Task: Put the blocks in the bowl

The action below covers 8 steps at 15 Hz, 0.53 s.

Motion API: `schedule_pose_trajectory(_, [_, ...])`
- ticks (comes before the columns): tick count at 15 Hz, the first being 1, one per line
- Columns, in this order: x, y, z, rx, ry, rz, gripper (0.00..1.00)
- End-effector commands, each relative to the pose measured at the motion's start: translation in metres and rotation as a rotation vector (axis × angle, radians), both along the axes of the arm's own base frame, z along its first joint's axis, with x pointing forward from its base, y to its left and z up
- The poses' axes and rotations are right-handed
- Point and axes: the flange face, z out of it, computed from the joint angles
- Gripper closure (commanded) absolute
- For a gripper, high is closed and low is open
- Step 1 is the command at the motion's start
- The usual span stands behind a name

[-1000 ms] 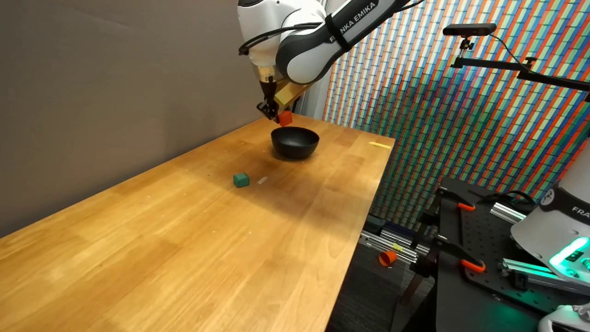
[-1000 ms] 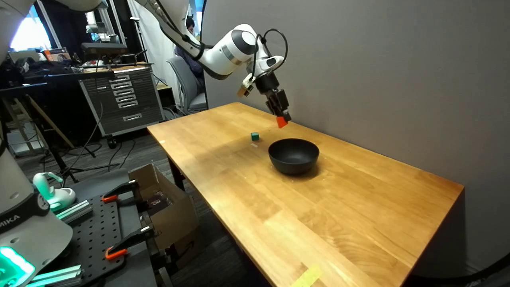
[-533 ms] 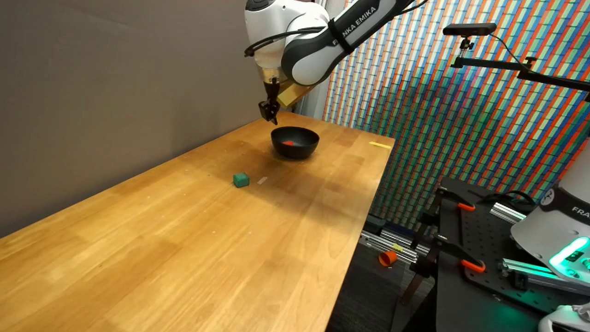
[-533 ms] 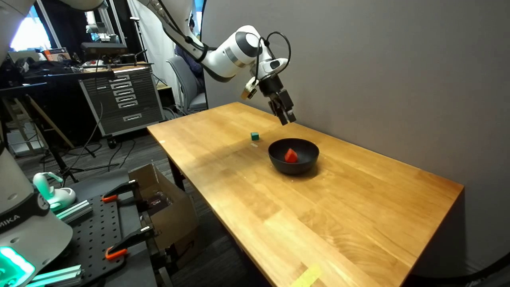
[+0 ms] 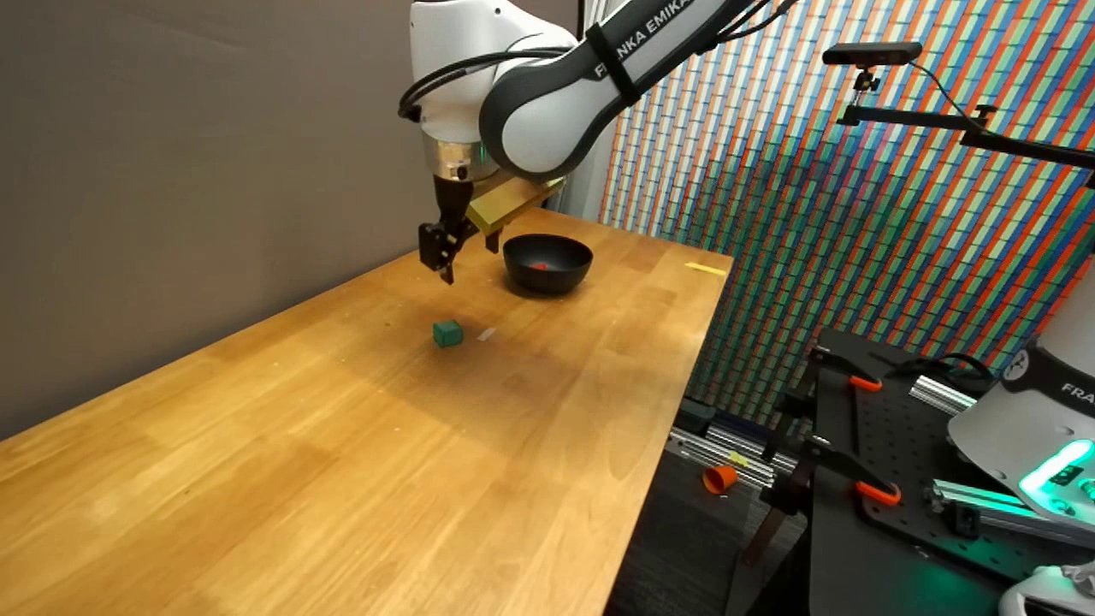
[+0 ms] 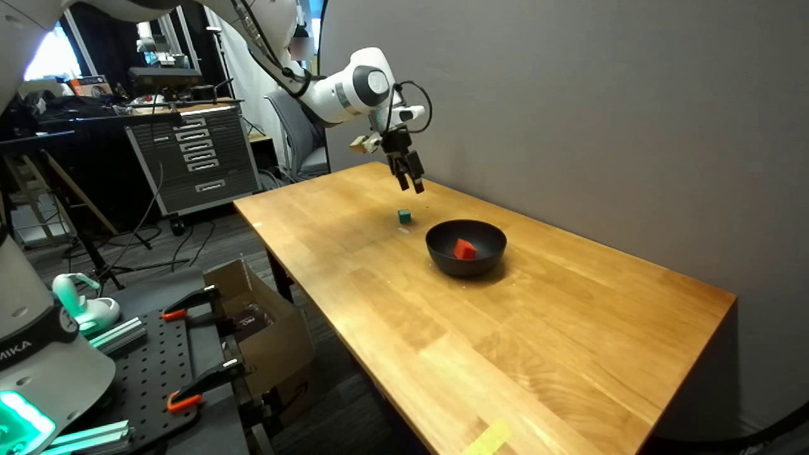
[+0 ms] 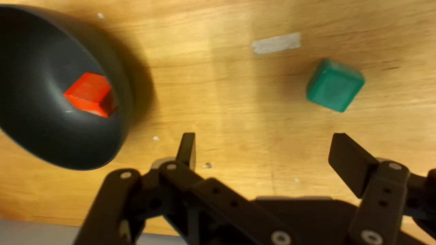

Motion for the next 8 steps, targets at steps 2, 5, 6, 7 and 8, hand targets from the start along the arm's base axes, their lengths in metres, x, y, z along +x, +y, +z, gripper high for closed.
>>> schedule_pose_trajectory(2, [0.011, 0.030, -0.030, 0.132, 0.086, 0.043, 0.00])
schedule_pose_trajectory(5, [0.011, 0.035, -0.056, 0.135, 0.124, 0.047, 0.00])
schedule_pose_trajectory(6, [0.012, 0.034, -0.064, 0.126, 0.129, 0.041, 0.00])
schedule_pose_trajectory(7, [0.013, 0.032, -0.072, 0.113, 0.131, 0.038, 0.00])
schedule_pose_trajectory(8, [0.016, 0.030, -0.078, 0.112, 0.126, 0.035, 0.00])
